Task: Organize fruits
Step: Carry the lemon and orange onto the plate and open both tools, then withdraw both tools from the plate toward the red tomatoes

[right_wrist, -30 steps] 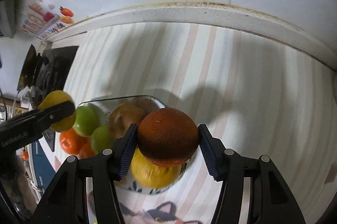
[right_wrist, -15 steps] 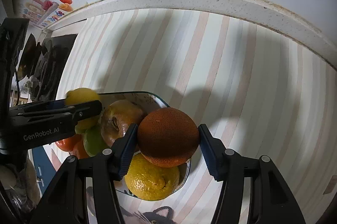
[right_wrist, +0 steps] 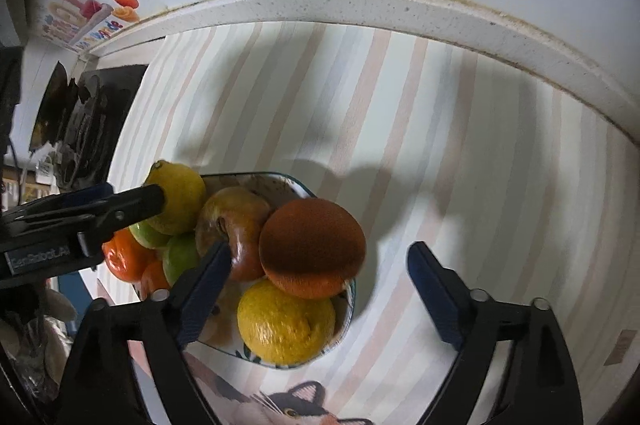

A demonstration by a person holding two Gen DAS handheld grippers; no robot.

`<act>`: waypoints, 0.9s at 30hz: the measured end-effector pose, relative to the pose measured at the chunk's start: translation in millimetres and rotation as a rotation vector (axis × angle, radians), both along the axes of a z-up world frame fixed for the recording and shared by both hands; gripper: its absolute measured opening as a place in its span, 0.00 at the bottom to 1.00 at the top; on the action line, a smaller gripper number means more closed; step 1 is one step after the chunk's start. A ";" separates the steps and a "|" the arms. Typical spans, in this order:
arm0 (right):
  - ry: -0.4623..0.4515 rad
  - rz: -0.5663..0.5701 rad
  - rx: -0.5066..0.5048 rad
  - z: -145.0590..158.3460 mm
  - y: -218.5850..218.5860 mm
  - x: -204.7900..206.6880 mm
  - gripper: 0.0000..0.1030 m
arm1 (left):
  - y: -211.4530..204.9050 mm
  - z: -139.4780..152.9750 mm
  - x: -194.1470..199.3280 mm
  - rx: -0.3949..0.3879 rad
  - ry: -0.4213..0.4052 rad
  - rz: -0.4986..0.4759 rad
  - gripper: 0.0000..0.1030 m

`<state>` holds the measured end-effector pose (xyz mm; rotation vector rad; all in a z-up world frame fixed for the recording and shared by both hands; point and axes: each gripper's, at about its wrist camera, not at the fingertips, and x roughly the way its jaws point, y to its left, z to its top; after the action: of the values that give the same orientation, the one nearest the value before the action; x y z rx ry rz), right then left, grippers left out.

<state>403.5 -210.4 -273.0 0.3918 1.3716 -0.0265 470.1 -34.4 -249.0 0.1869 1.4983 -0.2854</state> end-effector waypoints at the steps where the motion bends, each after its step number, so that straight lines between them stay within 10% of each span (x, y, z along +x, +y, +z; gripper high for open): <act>1: -0.005 0.010 -0.021 4.4 1.8 -3.6 0.93 | 5.1 5.1 -6.0 -0.003 -0.014 0.014 0.88; 27: -0.276 0.210 -0.220 152.4 32.8 -170.9 0.93 | 46.7 133.8 -205.8 -0.012 -0.412 0.236 0.88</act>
<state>232.6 -177.5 -120.6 0.0615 1.1168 0.0483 264.2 12.3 -115.2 0.0530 1.0963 -0.0595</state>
